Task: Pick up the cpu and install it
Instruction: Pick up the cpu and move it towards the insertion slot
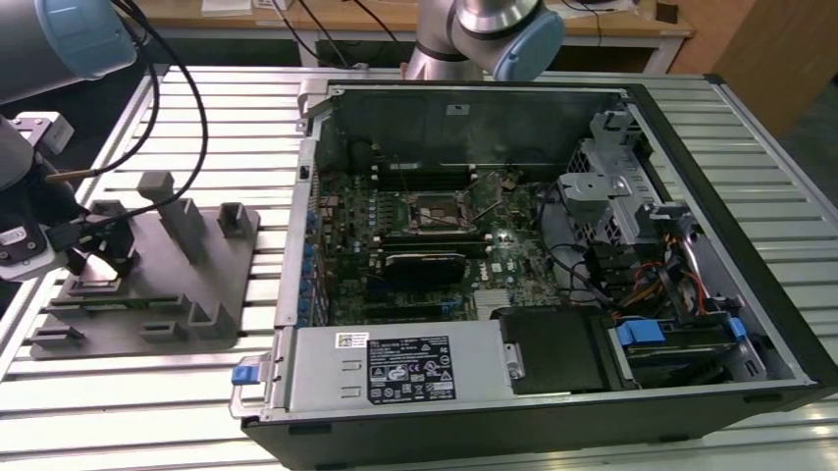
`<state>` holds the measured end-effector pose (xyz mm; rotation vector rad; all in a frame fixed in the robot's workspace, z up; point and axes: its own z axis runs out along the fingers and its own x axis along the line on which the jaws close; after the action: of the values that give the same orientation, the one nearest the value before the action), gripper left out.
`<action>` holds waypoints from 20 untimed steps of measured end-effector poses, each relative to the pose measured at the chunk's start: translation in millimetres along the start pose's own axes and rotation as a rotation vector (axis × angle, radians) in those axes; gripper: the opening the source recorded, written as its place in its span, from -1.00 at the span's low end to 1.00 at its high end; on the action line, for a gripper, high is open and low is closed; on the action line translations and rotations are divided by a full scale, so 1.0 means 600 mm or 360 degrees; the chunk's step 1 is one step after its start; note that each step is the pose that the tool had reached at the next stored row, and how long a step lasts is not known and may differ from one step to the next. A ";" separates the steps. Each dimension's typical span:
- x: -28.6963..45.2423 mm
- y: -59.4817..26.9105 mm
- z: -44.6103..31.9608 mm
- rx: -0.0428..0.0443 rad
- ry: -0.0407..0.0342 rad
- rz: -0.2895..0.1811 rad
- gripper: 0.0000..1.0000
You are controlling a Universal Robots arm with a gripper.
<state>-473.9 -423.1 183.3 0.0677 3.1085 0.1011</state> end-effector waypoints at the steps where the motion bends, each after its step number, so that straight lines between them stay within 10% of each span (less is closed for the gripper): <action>1: 0.000 0.000 0.000 0.0000 0.0000 0.0000 0.18; 20: 0.000 0.000 -0.005 -0.0001 0.0000 0.0000 0.09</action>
<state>-473.9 -423.2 186.2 0.0678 3.1083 0.1026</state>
